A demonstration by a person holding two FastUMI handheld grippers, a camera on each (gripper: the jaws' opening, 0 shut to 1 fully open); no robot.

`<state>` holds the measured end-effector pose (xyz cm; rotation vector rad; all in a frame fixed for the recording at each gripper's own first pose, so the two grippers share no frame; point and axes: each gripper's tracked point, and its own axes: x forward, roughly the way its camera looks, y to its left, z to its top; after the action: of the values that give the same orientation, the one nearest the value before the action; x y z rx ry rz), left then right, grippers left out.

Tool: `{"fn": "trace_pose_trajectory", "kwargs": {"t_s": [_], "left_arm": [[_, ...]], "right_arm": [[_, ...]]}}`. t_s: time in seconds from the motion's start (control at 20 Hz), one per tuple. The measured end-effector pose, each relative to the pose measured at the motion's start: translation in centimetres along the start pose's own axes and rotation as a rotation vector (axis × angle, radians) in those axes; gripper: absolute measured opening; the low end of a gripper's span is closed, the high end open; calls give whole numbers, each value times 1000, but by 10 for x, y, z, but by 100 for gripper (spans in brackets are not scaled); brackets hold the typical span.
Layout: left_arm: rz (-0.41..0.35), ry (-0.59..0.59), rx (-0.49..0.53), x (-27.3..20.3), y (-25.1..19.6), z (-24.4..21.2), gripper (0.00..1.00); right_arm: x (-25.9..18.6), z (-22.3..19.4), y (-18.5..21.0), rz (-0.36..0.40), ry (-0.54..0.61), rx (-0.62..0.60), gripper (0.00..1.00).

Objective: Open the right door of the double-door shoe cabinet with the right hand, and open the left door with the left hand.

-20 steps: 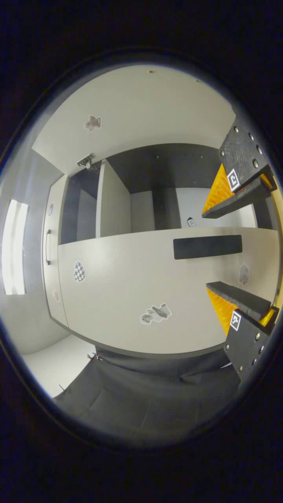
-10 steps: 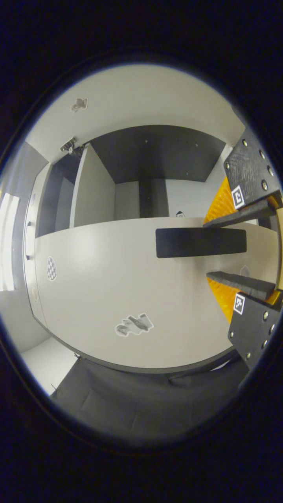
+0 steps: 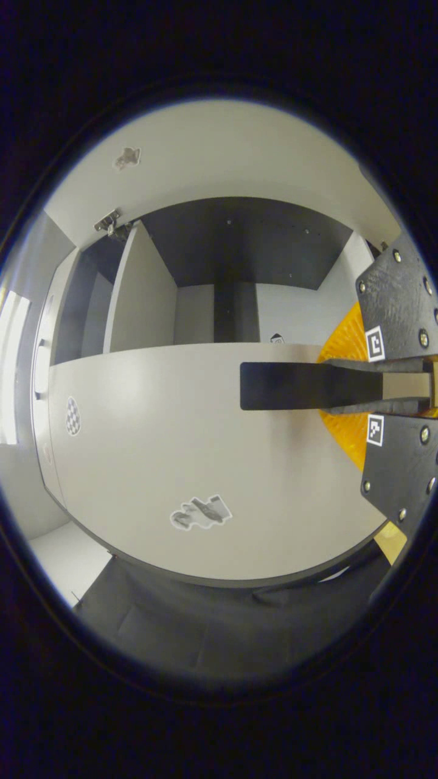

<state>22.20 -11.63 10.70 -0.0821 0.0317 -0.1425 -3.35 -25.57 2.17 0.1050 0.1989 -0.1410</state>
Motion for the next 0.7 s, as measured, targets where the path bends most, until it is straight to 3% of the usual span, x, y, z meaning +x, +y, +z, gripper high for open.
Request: {"fn": "trace_pose_trajectory", "kwargs": {"t_s": [0.05, 0.35, 0.4, 0.7], "left_arm": [[6, 2, 3, -1, -1, 1, 13], [-13, 21, -27, -25, 2, 4, 15], [-16, 18, -24, -31, 4, 6, 13], [-58, 24, -48, -76, 26, 1, 13]], "right_arm": [[3, -1, -1, 8, 3, -3, 92], [3, 0, 4, 42, 1, -7, 92], [0, 2, 8, 44, -3, -3, 98], [-23, 7, 49, 74, -31, -15, 98]]}}
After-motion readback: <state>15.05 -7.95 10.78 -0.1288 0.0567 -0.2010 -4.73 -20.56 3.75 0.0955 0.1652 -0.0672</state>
